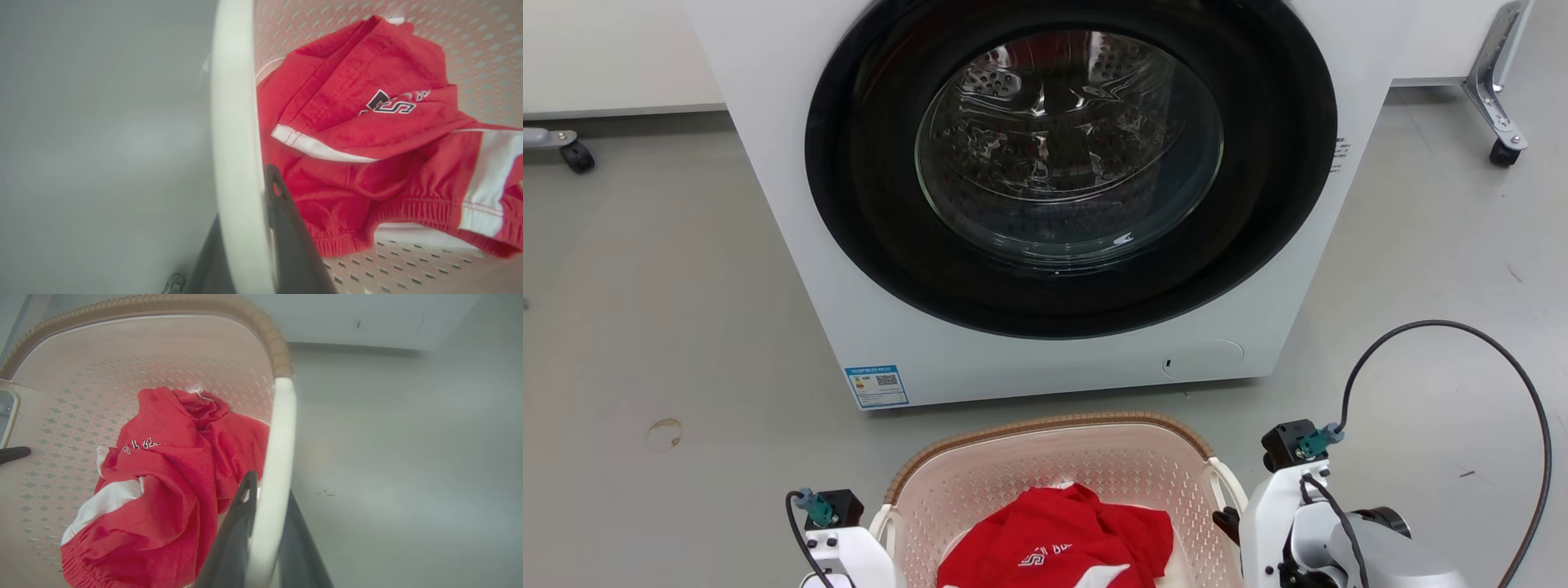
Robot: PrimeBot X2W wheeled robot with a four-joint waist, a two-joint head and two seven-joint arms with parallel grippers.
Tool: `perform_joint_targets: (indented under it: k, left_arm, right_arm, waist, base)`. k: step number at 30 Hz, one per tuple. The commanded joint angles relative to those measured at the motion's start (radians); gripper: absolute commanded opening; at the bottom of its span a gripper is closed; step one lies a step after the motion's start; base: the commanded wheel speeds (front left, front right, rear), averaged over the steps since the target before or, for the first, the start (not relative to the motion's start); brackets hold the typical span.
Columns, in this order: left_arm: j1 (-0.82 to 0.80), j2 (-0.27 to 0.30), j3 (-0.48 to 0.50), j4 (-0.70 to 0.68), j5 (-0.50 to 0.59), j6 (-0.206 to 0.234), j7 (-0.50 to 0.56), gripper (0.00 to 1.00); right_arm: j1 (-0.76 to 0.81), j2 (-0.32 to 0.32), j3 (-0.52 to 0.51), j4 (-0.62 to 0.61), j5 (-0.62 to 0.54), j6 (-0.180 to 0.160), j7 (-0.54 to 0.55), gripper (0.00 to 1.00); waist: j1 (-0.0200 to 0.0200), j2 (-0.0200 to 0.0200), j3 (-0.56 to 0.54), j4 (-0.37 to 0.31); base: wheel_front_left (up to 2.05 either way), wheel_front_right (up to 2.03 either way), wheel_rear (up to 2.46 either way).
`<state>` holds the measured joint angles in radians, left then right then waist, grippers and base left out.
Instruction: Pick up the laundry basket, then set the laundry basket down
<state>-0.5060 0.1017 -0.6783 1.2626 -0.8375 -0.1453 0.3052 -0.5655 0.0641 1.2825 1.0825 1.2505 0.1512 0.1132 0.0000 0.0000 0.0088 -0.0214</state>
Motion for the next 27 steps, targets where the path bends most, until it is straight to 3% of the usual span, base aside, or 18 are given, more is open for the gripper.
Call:
perform_joint_targets:
  k: [1, 19, 27]
  left_arm:
    - [-0.014, 0.136, 0.021, 0.028, 0.005, 0.023, 0.003, 0.00]
    - [-0.019, 0.135, 0.001, 0.028, 0.006, 0.028, -0.004, 0.00]
    - [-0.046, 0.123, -0.008, 0.028, 0.009, 0.027, -0.023, 0.00]
  right_arm:
    - [-0.035, -0.114, -0.005, 0.055, 0.005, -0.020, -0.025, 0.00]
    - [-0.036, -0.114, -0.004, 0.061, -0.001, -0.020, -0.040, 0.00]
    - [-0.065, -0.114, -0.003, 0.070, -0.009, -0.020, -0.065, 0.00]
  waist:
    - [0.0000, 0.0000, 0.001, 0.001]
    - [0.0000, 0.0000, 0.012, 0.004]
    - [0.0000, 0.0000, 0.075, 0.004]
  base:
    - [0.00, 0.00, 0.00]
    - [0.00, 0.00, 0.00]
    - [0.00, 0.00, 0.00]
